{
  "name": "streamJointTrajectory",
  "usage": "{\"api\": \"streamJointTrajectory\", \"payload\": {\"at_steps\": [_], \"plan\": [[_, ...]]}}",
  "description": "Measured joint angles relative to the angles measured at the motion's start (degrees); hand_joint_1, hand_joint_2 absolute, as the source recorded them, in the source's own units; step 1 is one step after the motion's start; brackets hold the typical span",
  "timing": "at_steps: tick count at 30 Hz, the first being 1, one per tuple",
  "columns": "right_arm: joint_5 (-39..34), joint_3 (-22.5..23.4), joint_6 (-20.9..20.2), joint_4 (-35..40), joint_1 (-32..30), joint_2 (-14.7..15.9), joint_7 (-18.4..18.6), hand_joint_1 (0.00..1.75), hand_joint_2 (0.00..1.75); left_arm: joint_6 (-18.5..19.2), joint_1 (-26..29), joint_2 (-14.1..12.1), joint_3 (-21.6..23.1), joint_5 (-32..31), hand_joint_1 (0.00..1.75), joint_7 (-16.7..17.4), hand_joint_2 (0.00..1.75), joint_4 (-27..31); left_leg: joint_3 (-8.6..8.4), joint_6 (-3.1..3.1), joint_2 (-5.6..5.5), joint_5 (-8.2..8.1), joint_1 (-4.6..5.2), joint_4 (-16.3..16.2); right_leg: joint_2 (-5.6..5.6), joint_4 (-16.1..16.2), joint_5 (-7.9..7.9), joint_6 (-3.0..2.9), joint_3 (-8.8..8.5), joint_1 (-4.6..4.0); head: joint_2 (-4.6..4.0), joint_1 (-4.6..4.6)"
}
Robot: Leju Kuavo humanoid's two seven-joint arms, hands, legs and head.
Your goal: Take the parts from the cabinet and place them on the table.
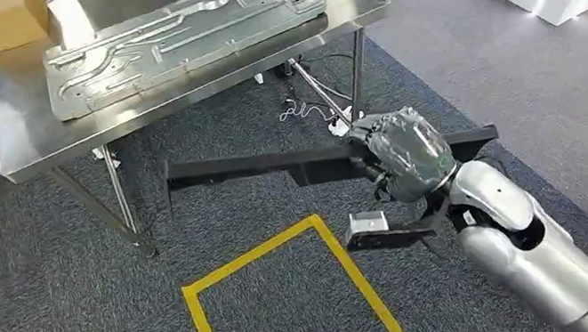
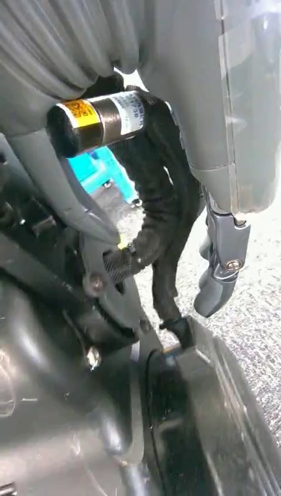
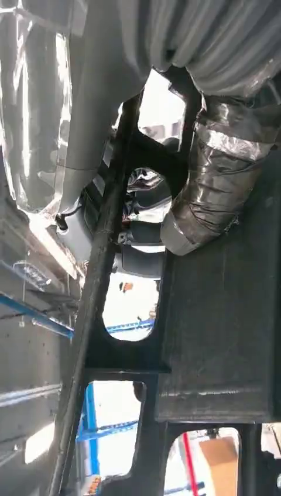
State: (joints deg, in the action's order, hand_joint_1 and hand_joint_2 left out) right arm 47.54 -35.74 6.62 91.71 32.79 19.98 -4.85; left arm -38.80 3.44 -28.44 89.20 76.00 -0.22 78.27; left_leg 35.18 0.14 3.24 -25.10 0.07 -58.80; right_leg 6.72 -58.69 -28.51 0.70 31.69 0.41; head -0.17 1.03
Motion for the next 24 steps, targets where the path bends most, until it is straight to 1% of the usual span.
{"api": "streamJointTrajectory", "payload": {"at_steps": [1, 2, 3, 4, 5, 6, 7, 8, 9, 10, 11, 12, 13, 14, 15, 16, 18, 20, 22, 24], "plan": [[0.0, -0.17, -0.13, -0.55, 0.81, -0.07, 0.04, 1.75, 1.75, 0.02, 0.03, 0.04, 0.02, 0.02, 0.0, 0.11, 1.75, -0.09, 0.13, 0.3, -0.8, -0.02, 0.12, 0.01, 0.72, 0.32, 0.03, 0.25, -0.26, 0.0, 0.0, 0.0], [0.02, -0.33, -0.17, -1.0, 1.56, -0.13, 0.06, 1.75, 1.75, 0.02, 0.04, 0.13, 0.02, 0.0, 0.0, 0.11, 1.75, -0.11, -0.05, 0.76, -1.6, 0.25, 0.09, 0.54, 1.5, 0.5, -0.09, 0.71, -0.6, -0.17, 0.0, 0.0], [0.11, -0.41, -0.15, -1.4, 2.17, -0.11, 0.09, 1.75, 1.75, 0.04, 0.1, 0.28, 0.0, 0.0, 0.0, 0.13, 1.75, -0.13, -0.61, 1.19, -2.2, 0.7, -0.57, 1.17, -0.28, 0.01, -0.66, 1.12, -0.56, 0.36, 0.0, -0.04], [0.13, -0.44, -0.13, -1.81, 2.68, -0.09, 0.09, 1.75, 1.75, 0.09, -0.01, 0.42, 0.02, 0.0, 0.0, 0.11, 1.75, -0.15, -0.64, 1.56, -2.85, 0.83, -0.62, 1.33, -3.46, -2.22, -2.26, 1.09, 0.37, 0.4, 0.0, -0.09], [0.13, -0.52, -0.13, -2.14, 2.93, -0.11, 0.09, 1.75, 1.75, 0.13, -0.23, 0.46, 0.0, 0.0, 0.0, 0.13, 1.75, -0.24, -0.57, 1.78, -3.39, 0.88, -0.61, 1.32, -5.23, -6.07, -4.37, 1.06, 2.23, 0.5, 0.0, -0.18], [0.13, -0.65, -0.13, -2.47, 2.92, -0.09, 0.09, 1.75, 1.75, 0.13, -0.35, 0.57, 0.0, 0.02, 0.0, 0.13, 1.75, -0.33, -0.57, 1.85, -4.1, 0.86, -0.62, 1.32, -6.1, -10.66, -6.39, 1.13, 4.5, 0.51, 0.0, -0.18], [0.13, -0.81, -0.26, -2.86, 2.86, -0.07, 0.29, 1.75, 1.75, 0.13, -0.33, 0.63, 0.0, 0.02, 0.0, 0.13, 1.75, -0.39, -0.56, 1.94, -4.88, 0.84, -0.59, 1.26, -6.51, -15.1, -7.88, 1.25, 6.89, 0.5, 0.0, -0.17], [0.09, -0.96, -0.82, -3.29, 2.93, -0.07, 1.02, 1.75, 1.75, 0.13, -0.32, 0.74, 0.0, 0.04, 0.0, 0.13, 1.75, -0.46, -0.53, 1.95, -5.66, 0.83, -0.58, 1.16, -6.61, -17.28, -8.03, 1.3, 8.28, 0.5, 0.0, -0.15], [-0.42, -1.18, -2.23, -3.85, 3.4, -0.04, 2.19, 1.75, 1.75, 0.13, -0.36, 0.81, 0.0, 0.26, 0.0, 0.11, 1.75, -0.55, -0.57, 1.94, -6.24, 0.75, -0.59, 0.97, -6.62, -17.04, -6.68, 1.31, 8.62, 0.51, 0.0, -0.17], [-1.16, -1.49, -3.94, -4.66, 4.6, -0.04, 3.68, 1.75, 1.75, 0.15, -0.35, 0.9, 0.0, 0.44, 0.0, 0.11, 1.75, -0.61, -0.56, 1.9, -6.65, 0.56, -0.61, 0.66, -6.62, -14.1, -4.07, 1.29, 7.71, 0.56, 0.0, -0.17], [-2.17, -1.75, -5.49, -5.77, 6.35, -0.07, 5.12, 1.75, 1.75, 0.22, -0.39, 1.05, 0.0, 0.63, 0.0, 0.13, 1.75, -0.7, -0.55, 1.79, -7.2, 0.32, -0.64, 0.27, -6.66, -9.54, -1.03, 1.19, 5.95, 0.67, 0.0, -0.18], [-3.11, -1.75, -6.74, -7.0, 8.32, -0.11, 6.41, 1.75, 1.75, 0.24, -0.45, 1.09, 0.0, 0.88, 0.0, 0.13, 1.75, -0.79, -0.54, 1.53, -7.64, 0.03, -0.64, -0.22, -6.85, -4.27, 1.85, 1.11, 3.81, 0.82, 0.0, -0.17], [-3.71, -1.75, -7.82, -8.6, 10.23, -0.24, 7.86, 1.75, 1.75, 0.28, -0.47, 1.16, 0.0, 1.26, 0.0, 0.13, 1.75, -0.94, -0.25, 1.29, -7.84, -0.17, -0.56, -0.41, -7.56, -2.53, 1.19, 0.94, 3.05, 0.85, 0.0, -0.18], [-4.37, -1.75, -8.7, -9.97, 12.46, -0.7, 8.59, 1.75, 1.75, 0.35, -0.56, 1.16, 0.02, 1.49, 0.0, 0.13, 1.75, -1.03, 0.31, 0.97, -8.04, -0.3, -0.29, -1.14, -7.79, -1.33, 1.25, 0.82, 2.99, 0.52, 0.0, -0.2], [-4.7, -1.75, -9.31, -11.15, 13.88, -1.23, 9.18, 1.75, 1.75, 0.5, -0.6, 1.16, 0.0, 1.55, 0.0, 0.13, 1.75, -1.09, 0.52, 0.67, -8.06, -0.09, -0.29, -0.94, -7.75, -1.43, 1.46, 0.6, 3.2, 0.75, 0.0, -0.09], [-4.74, -1.75, -9.61, -12.51, 15.12, -1.7, 9.44, 1.75, 1.75, 0.76, -0.57, 1.16, 0.0, 1.6, 0.0, 0.28, 1.75, -1.24, 0.56, 1.45, -8.01, -0.07, -0.21, -0.98, -7.78, -1.31, 1.61, 0.74, 3.18, 0.73, 0.0, -0.15], [-3.45, -1.75, -9.86, -13.97, 17.0, -2.41, 9.66, 1.75, 1.75, 1.14, -0.71, 1.18, 0.02, 1.51, 0.0, 0.68, 1.75, -1.6, 0.42, 1.43, -7.89, -0.04, -0.22, -0.72, -7.84, -1.29, 1.63, 0.56, 3.24, 0.65, 0.0, -0.13], [-2.23, -2.25, -11.08, -15.04, 18.71, -3.67, 9.88, 1.75, 1.75, 1.2, -0.78, 1.16, 0.02, 1.64, 0.0, 0.76, 1.75, -1.92, 0.12, 1.39, -7.7, -0.02, -0.21, -0.38, -8.07, -1.3, 1.62, 0.46, 3.19, 0.65, 0.0, -0.11], [-0.56, -3.81, -11.89, -16.13, 20.1, -4.66, 10.05, 1.75, 1.75, 1.2, -0.84, 1.16, 0.02, 2.03, 0.0, 0.77, 1.75, -2.1, 0.0, 1.33, -7.63, 0.02, -0.23, -0.22, -8.13, -1.3, 1.56, 0.15, 3.19, 0.55, 0.0, -0.13], [1.31, -5.69, -11.91, -17.11, 20.91, -5.51, 10.32, 1.75, 1.75, 1.2, -0.84, 1.18, 0.02, 2.27, 0.0, 0.76, 1.75, -2.21, -0.03, 1.24, -7.63, 0.06, -0.27, -0.15, -8.13, -1.31, 1.57, 0.04, 3.19, 0.48, 0.0, -0.13]]}}
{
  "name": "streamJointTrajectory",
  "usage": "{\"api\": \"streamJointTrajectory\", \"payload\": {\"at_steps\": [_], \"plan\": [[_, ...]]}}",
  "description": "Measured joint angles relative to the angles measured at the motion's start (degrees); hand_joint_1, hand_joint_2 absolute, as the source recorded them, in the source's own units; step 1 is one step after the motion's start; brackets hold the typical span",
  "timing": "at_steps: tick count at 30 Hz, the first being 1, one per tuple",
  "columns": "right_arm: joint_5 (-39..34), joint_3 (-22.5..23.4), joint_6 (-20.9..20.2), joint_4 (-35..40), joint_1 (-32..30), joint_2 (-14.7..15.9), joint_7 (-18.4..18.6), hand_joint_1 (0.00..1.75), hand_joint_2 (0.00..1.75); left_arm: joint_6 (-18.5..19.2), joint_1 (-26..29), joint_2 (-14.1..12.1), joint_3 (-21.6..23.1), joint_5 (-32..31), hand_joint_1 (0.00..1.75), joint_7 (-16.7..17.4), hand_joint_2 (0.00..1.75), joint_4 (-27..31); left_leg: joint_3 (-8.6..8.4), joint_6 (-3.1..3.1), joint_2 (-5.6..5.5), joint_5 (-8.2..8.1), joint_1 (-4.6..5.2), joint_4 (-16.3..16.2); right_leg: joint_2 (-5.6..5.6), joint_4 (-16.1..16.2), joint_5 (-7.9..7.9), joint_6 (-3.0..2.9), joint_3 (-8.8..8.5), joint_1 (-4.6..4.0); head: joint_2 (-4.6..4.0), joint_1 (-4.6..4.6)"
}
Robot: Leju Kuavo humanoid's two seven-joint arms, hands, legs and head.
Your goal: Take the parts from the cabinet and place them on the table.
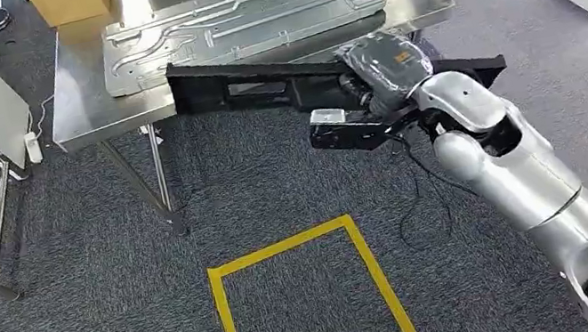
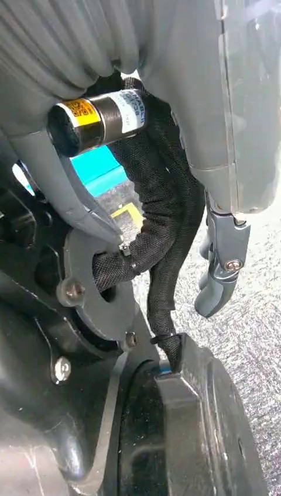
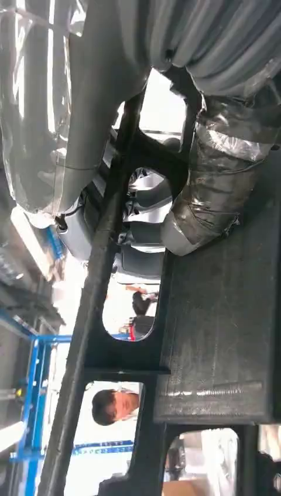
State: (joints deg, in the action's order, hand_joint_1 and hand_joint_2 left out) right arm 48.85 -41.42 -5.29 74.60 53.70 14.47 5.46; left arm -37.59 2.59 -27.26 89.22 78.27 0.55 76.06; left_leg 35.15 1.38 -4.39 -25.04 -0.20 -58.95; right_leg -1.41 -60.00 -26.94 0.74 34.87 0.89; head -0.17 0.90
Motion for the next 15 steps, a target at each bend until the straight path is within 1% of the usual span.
{"api": "streamJointTrajectory", "payload": {"at_steps": [1, 2, 5, 9, 13, 15], "plan": [[0.63, -0.91, 0.06, -0.39, 0.12, -0.43, 0.15, 1.75, 1.75, 0.0, 0.0, 0.0, 0.0, 0.15, 0.0, 0.0, 1.75, -0.11, 0.0, -0.17, -0.01, 0.01, -0.03, 0.02, 0.01, -0.01, -0.02, -0.04, 0.0, -0.03, 0.0, 0.0], [1.28, -1.52, 0.22, -0.72, 0.2, -0.85, 0.24, 1.75, 1.75, 0.02, 0.01, 0.04, 0.0, 0.2, 0.0, 0.02, 1.75, -0.15, -0.01, -0.52, -0.01, 0.0, -0.07, 0.06, 0.03, -0.02, -0.03, -0.05, 0.0, -0.06, 0.0, 0.02], [3.3, -3.47, 0.74, -1.49, 0.61, -1.77, 0.66, 1.75, 1.75, 0.13, -0.03, 0.31, 0.0, 0.31, 0.0, 0.24, 1.75, -0.39, -0.01, -0.93, -0.01, 0.0, -0.1, 0.11, 0.02, -0.04, -0.07, -0.11, 0.0, -0.08, 0.0, 0.0], [7.61, -5.13, 2.21, -2.25, 1.11, -2.64, 2.08, 1.75, 1.75, 0.37, -0.19, 0.85, 0.0, 0.11, 0.0, 0.61, 1.75, -1.03, 0.05, -0.94, -0.02, -0.01, -0.05, 0.11, 0.05, 0.0, -0.06, -0.1, -0.02, -0.07, 0.0, 0.0], [14.45, -6.97, 3.56, -3.43, 2.44, -3.58, 3.67, 1.75, 1.75, 0.98, -0.34, 1.14, 0.0, 0.17, 0.0, 0.77, 1.75, -1.79, 0.04, -0.93, 0.0, -0.01, 0.03, 0.11, 0.05, 0.03, -0.06, -0.09, -0.04, 0.01, 0.0, 0.0], [15.52, -7.67, 3.69, -4.0, 2.68, -4.04, 4.0, 1.75, 1.75, 1.03, -0.37, 1.22, 0.0, 0.17, 0.0, 0.79, 1.75, -2.03, 0.04, -0.93, 0.0, -0.01, 0.04, 0.11, 0.05, 0.14, -0.02, -0.03, -0.08, 0.02, 0.0, 0.0]]}}
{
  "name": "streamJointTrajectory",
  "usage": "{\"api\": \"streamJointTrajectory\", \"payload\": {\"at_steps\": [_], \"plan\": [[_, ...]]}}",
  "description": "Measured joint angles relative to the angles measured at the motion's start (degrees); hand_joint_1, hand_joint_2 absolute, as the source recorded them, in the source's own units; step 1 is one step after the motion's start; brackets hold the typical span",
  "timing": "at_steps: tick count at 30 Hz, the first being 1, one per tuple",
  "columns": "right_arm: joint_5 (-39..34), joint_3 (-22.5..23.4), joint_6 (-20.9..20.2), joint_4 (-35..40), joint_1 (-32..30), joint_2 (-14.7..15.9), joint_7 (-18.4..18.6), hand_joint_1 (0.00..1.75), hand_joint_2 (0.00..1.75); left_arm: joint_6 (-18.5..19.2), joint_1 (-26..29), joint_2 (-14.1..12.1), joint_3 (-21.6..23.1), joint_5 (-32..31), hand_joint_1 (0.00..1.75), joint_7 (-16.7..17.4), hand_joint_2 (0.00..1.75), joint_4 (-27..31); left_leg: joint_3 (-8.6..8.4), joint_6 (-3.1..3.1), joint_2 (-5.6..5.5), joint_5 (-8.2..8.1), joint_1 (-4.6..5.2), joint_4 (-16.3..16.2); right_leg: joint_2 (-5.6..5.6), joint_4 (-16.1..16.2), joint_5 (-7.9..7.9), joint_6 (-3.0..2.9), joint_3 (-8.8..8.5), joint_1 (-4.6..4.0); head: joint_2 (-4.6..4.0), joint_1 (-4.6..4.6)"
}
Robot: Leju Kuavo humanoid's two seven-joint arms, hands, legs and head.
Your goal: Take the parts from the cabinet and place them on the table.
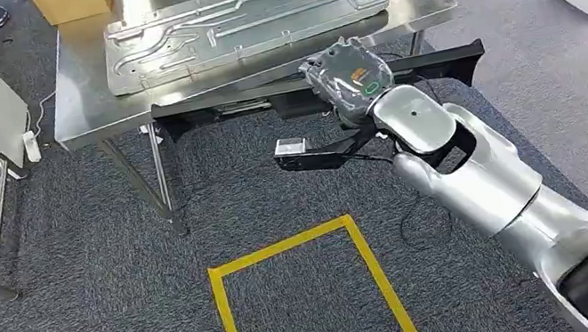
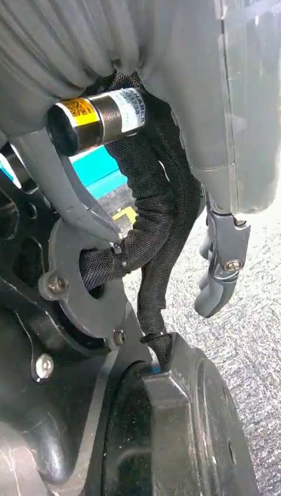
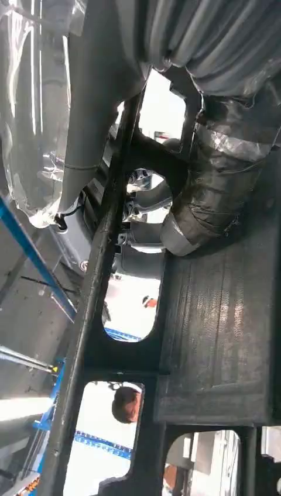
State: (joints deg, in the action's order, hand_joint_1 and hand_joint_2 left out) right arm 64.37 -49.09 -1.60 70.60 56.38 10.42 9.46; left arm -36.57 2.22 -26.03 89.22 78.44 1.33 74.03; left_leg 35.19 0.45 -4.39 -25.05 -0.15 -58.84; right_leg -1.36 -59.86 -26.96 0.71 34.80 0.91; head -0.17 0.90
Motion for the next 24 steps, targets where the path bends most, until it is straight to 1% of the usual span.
{"api": "streamJointTrajectory", "payload": {"at_steps": [6, 9, 16, 24], "plan": [[4.42, -1.99, 0.46, -1.51, 0.6, -1.16, 0.09, 1.75, 1.75, 0.88, -0.09, 0.15, 0.0, -0.52, 0.0, 0.17, 1.75, -0.66, 0.03, 0.01, 0.0, 0.0, 0.02, 0.0, 0.0, 0.18, 0.05, 0.07, -0.08, 0.02, 0.0, 0.0], [5.49, -3.15, 0.46, -2.38, 1.11, -1.92, 0.07, 1.75, 1.75, 1.51, -0.16, 0.22, 0.0, -1.07, 0.0, 0.26, 1.75, -1.18, 0.03, 0.01, 0.0, -0.01, 0.02, -0.01, 0.0, 0.21, 0.05, 0.08, -0.08, 0.02, 0.0, 0.0], [5.64, -4.44, 0.39, -3.54, 1.63, -2.93, -0.53, 1.75, 1.75, 1.95, -0.21, 0.5, 0.0, -1.25, 0.0, 0.22, 1.75, -2.1, 0.05, 0.03, -0.01, -0.02, 0.02, -0.02, 0.0, 0.25, 0.05, 0.08, -0.09, 0.03, 0.0, 0.0], [5.77, -5.4, 0.33, -3.71, 1.62, -3.26, -1.05, 1.75, 1.75, 2.14, -0.21, 0.57, 0.0, -1.09, 0.0, 0.09, 1.75, -2.53, 0.04, 0.03, -0.01, -0.02, 0.02, -0.02, 0.0, 0.26, 0.05, 0.09, -0.1, 0.03, 0.0, 0.0]]}}
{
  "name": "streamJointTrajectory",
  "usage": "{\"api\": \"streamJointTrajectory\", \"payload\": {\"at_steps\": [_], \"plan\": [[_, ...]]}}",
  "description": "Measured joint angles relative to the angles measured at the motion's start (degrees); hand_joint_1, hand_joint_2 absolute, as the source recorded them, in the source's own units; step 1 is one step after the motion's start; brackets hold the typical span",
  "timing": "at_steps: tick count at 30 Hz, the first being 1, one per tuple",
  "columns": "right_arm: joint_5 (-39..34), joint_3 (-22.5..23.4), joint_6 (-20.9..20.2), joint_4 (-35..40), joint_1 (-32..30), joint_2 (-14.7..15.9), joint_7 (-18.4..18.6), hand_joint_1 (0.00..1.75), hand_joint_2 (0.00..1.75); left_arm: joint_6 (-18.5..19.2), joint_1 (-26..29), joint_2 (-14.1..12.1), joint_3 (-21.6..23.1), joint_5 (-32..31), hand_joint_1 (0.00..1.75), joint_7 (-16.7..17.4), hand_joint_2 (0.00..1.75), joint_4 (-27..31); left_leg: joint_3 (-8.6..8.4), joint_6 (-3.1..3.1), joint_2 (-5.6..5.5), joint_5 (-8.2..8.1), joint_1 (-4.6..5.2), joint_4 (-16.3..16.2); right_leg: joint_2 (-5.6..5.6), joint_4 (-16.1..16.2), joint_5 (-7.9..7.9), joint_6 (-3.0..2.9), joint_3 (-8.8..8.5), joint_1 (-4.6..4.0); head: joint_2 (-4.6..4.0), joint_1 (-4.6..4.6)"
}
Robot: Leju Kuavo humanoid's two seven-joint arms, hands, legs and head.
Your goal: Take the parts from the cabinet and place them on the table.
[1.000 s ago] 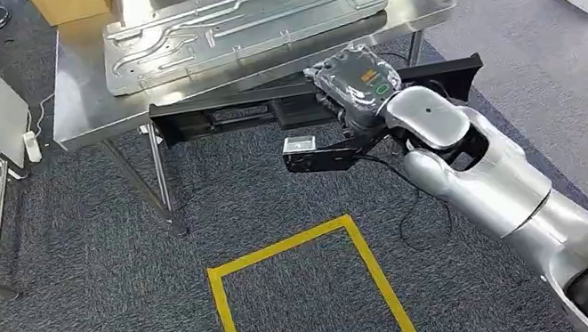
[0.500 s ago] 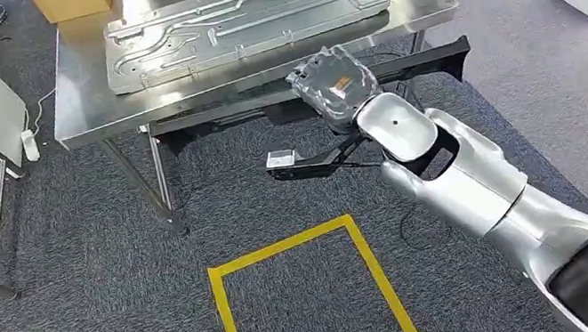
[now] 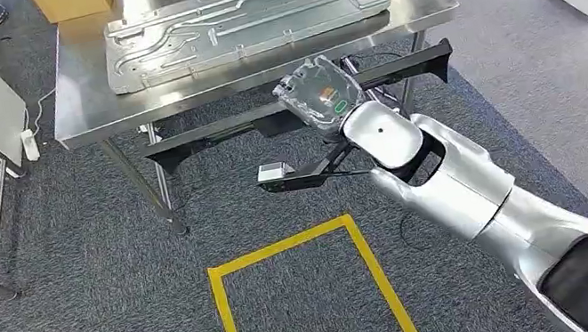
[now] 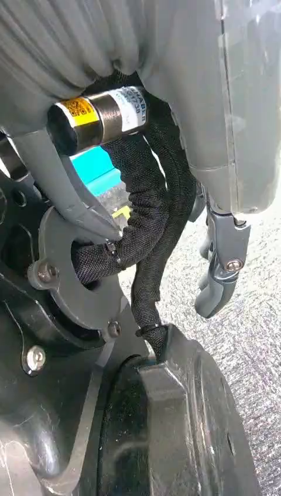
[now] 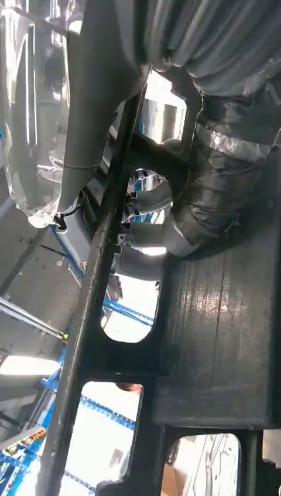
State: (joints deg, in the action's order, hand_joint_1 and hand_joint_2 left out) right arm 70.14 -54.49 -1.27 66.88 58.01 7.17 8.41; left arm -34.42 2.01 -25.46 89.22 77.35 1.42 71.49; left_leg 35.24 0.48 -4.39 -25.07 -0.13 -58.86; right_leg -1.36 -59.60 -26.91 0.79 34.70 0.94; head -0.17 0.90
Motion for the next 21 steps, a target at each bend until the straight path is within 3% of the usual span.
{"api": "streamJointTrajectory", "payload": {"at_steps": [14, 15, 16, 17, 19, 21], "plan": [[1.07, -1.53, 0.02, 0.11, -0.03, -0.79, 0.0, 1.75, 1.75, 0.76, -0.03, 0.13, 0.0, 0.02, 0.0, -0.17, 1.75, -0.68, 0.07, 0.07, 0.0, -0.07, 0.09, -0.12, 0.0, 0.18, 0.07, 0.1, -0.05, 0.17, 0.0, 0.0], [1.07, -1.53, 0.02, 0.13, -0.01, -0.79, 0.0, 1.75, 1.75, 0.76, -0.07, 0.09, 0.0, 0.02, 0.0, -0.18, 1.75, -0.81, -0.07, 0.98, 0.01, -0.17, 0.3, -0.04, -0.08, 0.83, 0.36, 0.82, -0.27, 0.52, 0.0, 0.02], [1.07, -1.53, 0.0, 0.18, -0.02, -0.85, 0.0, 1.75, 1.75, 0.79, -0.13, 0.09, 0.0, 0.02, 0.0, -0.26, 1.75, -0.81, -0.78, 1.41, 0.19, 0.29, 0.26, 1.13, -0.23, 1.58, 0.56, 1.11, -0.82, 0.25, 0.0, 0.04], [1.09, -1.53, 0.0, 0.24, -0.12, -0.81, 0.0, 1.75, 1.75, 0.79, -0.07, 0.2, 0.0, 0.0, 0.0, -0.31, 1.75, -0.83, -1.94, 1.51, 0.37, 1.12, -0.6, 2.87, 0.15, 1.14, 0.38, 1.03, -1.06, 0.12, 0.0, -0.09], [1.11, -1.55, 0.02, 0.26, 0.27, -0.81, 0.0, 1.75, 1.75, 0.9, -0.08, 0.33, 0.0, 0.0, 0.0, -0.33, 1.75, -0.9, -2.8, 1.92, 0.81, 1.49, -0.55, 3.94, 0.73, -3.66, -2.63, 1.19, 1.39, 0.05, 0.0, -0.09], [1.11, -1.57, 0.0, 0.26, -0.01, -0.81, 0.0, 1.75, 1.75, 0.9, -0.07, 0.46, 0.02, 0.0, 0.0, -0.33, 1.75, -0.92, -2.85, 1.85, 1.02, 1.16, -0.55, 3.78, 0.78, -12.29, -6.05, 1.69, 6.0, 0.4, 0.0, -0.11]]}}
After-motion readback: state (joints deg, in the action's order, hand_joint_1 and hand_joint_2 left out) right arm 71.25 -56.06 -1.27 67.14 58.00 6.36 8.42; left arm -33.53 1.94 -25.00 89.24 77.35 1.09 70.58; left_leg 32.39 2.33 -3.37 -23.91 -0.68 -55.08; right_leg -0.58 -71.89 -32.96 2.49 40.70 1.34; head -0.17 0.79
